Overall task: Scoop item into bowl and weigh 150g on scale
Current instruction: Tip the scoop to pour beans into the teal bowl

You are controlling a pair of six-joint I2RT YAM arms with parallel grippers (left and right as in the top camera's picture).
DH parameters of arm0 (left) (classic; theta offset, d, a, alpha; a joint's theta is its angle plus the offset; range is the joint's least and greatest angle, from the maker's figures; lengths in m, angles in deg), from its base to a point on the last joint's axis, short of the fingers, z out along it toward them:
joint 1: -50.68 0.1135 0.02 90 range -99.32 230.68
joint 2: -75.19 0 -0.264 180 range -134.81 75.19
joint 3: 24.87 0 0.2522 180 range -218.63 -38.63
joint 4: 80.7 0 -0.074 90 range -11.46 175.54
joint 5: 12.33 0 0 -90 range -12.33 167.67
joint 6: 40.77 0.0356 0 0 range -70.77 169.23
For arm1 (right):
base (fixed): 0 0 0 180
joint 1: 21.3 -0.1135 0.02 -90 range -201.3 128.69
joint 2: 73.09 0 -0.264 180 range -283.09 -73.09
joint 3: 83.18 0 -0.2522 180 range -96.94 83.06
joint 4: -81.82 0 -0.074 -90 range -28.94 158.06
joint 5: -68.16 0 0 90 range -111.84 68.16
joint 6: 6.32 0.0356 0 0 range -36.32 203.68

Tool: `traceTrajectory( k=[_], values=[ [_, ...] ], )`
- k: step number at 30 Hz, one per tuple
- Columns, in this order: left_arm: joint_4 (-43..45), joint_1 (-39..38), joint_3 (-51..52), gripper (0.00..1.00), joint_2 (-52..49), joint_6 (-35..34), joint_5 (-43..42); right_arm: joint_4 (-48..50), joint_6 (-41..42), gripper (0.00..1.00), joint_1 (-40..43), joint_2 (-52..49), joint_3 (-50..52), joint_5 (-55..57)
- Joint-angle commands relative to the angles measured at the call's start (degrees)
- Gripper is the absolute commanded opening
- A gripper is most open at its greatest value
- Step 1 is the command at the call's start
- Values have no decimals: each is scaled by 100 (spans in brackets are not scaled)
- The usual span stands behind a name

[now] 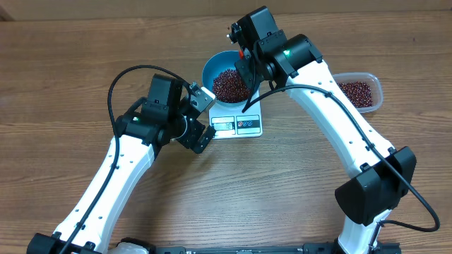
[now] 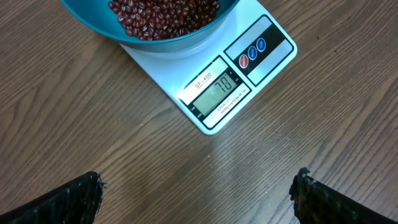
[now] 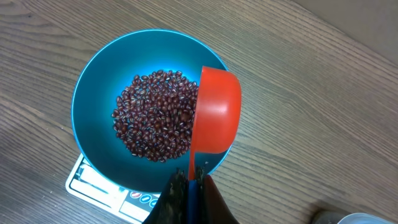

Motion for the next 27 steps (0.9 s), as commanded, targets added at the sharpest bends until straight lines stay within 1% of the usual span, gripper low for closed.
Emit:
traceTrajectory(
  k=[1,12,19,22,24,27],
  values=[
    [11,28,20,100,122,-55,-9,37,-72,4,-9,284,-210,81],
    [11,28,20,99,122,-57,-9,7,-588,4,-35,315,-210,76],
    [11,28,20,99,122,-57,-9,-20,-603,4,-17,317,-210,-63],
    [11,28,20,99,122,-57,-9,-35,-577,4,111,398,-273,-723],
    [11,28,20,100,122,-57,-9,-146,-446,4,339,483,-437,-1237],
    [11,28,20,100,122,-55,-9,-586,-450,4,837,601,-831,-1797]
  ],
)
